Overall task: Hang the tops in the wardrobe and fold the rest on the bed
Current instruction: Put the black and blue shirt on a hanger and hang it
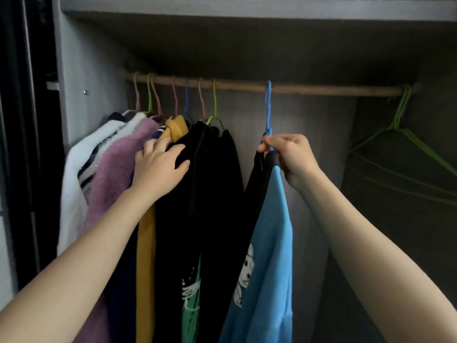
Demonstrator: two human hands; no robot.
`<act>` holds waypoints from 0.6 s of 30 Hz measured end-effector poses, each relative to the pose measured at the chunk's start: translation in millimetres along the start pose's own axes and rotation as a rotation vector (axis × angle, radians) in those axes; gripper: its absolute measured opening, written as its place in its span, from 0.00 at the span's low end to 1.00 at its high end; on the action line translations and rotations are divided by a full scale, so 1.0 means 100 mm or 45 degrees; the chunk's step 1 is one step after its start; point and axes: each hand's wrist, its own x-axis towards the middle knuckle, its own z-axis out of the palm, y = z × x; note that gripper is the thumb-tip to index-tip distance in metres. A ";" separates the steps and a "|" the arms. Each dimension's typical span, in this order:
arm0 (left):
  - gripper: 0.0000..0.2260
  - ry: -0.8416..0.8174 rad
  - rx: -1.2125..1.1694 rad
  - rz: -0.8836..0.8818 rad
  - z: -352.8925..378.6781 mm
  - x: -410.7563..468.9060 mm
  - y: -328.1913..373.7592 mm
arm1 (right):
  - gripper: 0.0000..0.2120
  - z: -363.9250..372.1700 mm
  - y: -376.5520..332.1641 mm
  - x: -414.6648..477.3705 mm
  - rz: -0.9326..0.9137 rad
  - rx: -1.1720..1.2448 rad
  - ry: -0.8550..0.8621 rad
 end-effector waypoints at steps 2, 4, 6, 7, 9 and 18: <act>0.20 -0.069 -0.017 0.053 0.00 0.04 -0.08 | 0.15 0.12 0.00 0.16 -0.001 -0.020 0.017; 0.20 -0.081 -0.080 0.099 0.03 0.05 -0.17 | 0.15 0.23 -0.02 0.31 -0.012 -0.027 0.018; 0.20 -0.044 -0.125 0.152 0.07 0.03 -0.22 | 0.15 0.33 -0.07 0.49 -0.020 0.001 0.015; 0.20 -0.013 -0.158 0.174 0.10 0.02 -0.25 | 0.15 0.37 -0.10 0.59 -0.019 0.015 0.025; 0.24 0.025 -0.219 0.203 0.13 0.02 -0.29 | 0.15 0.48 -0.16 0.84 -0.015 0.020 0.050; 0.29 0.130 -0.354 0.249 0.26 0.00 -0.40 | 0.13 0.90 0.30 1.45 0.260 -0.235 -0.022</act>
